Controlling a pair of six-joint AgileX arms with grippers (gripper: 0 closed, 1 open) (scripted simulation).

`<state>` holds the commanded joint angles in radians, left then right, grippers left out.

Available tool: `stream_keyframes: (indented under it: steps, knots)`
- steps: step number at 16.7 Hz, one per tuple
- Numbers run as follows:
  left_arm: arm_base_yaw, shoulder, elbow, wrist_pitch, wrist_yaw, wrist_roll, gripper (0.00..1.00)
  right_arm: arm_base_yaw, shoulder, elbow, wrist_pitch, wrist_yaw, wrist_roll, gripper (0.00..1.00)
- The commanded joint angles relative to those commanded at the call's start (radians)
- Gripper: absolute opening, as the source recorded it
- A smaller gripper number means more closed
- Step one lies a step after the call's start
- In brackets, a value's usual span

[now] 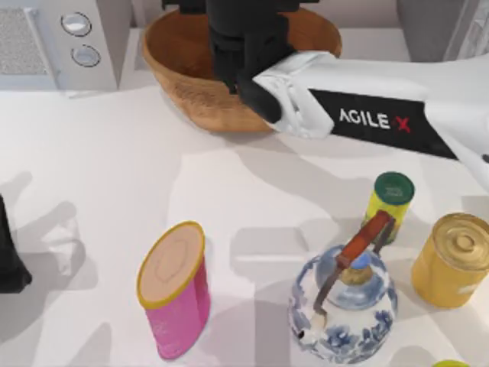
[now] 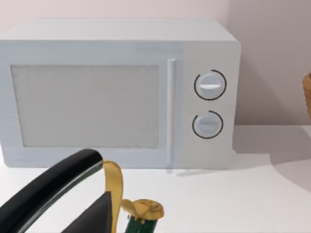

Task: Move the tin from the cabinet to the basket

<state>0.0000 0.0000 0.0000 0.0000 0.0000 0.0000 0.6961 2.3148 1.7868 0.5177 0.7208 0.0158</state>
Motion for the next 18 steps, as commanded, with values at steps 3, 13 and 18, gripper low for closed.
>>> stream_keyframes:
  steps: [3,13,18]
  knots:
    - [0.000,0.000,0.000,0.000,0.000,0.000,1.00,0.000,0.000,0.000,0.000,0.000,0.000,0.45]
    - [0.000,0.000,0.000,0.000,0.000,0.000,1.00,0.000,0.000,0.000,0.000,0.000,0.000,1.00]
    - [0.000,0.000,0.000,0.000,0.000,0.000,1.00,0.000,0.000,0.000,0.000,0.000,0.000,1.00]
